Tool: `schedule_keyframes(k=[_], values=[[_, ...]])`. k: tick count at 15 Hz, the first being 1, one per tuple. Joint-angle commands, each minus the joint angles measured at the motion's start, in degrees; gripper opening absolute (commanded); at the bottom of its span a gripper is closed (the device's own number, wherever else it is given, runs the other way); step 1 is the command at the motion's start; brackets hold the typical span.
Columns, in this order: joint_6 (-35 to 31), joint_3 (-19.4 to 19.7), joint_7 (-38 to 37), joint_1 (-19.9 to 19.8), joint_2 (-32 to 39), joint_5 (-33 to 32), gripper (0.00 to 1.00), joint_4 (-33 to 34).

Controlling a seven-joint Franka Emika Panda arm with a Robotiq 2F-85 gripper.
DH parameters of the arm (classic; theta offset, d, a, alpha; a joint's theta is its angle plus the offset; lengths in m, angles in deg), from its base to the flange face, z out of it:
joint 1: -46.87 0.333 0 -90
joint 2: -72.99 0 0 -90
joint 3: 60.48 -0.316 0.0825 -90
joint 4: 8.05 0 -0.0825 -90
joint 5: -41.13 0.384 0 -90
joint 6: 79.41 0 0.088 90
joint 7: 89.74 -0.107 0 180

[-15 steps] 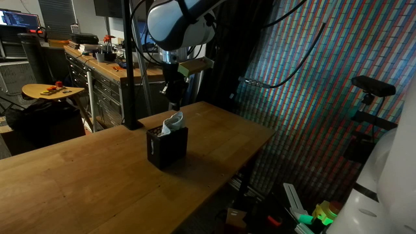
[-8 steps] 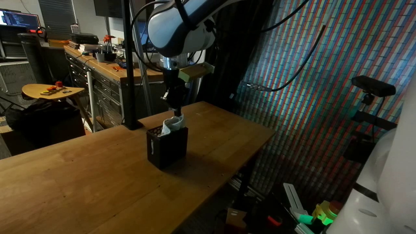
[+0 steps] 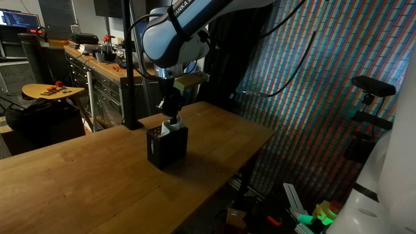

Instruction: Pick up the cloth and put it in the box

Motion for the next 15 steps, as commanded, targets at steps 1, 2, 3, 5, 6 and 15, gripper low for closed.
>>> schedule_keyframes(k=[1,2,3,5,6,15], values=[[-2.21,-0.59,-0.17,0.40,2.47,2.65,0.00,1.72],[-2.78,-0.76,-0.07,0.44,3.13,3.24,0.00,1.77],[-3.26,-0.87,-0.06,0.48,3.64,3.69,0.00,1.78],[-4.10,-1.04,-0.06,0.50,4.47,4.71,0.00,1.38],[-4.74,-1.06,-0.22,0.50,4.83,5.15,0.00,0.87],[-10.30,-1.89,0.03,0.18,8.15,10.35,0.00,-2.29]])
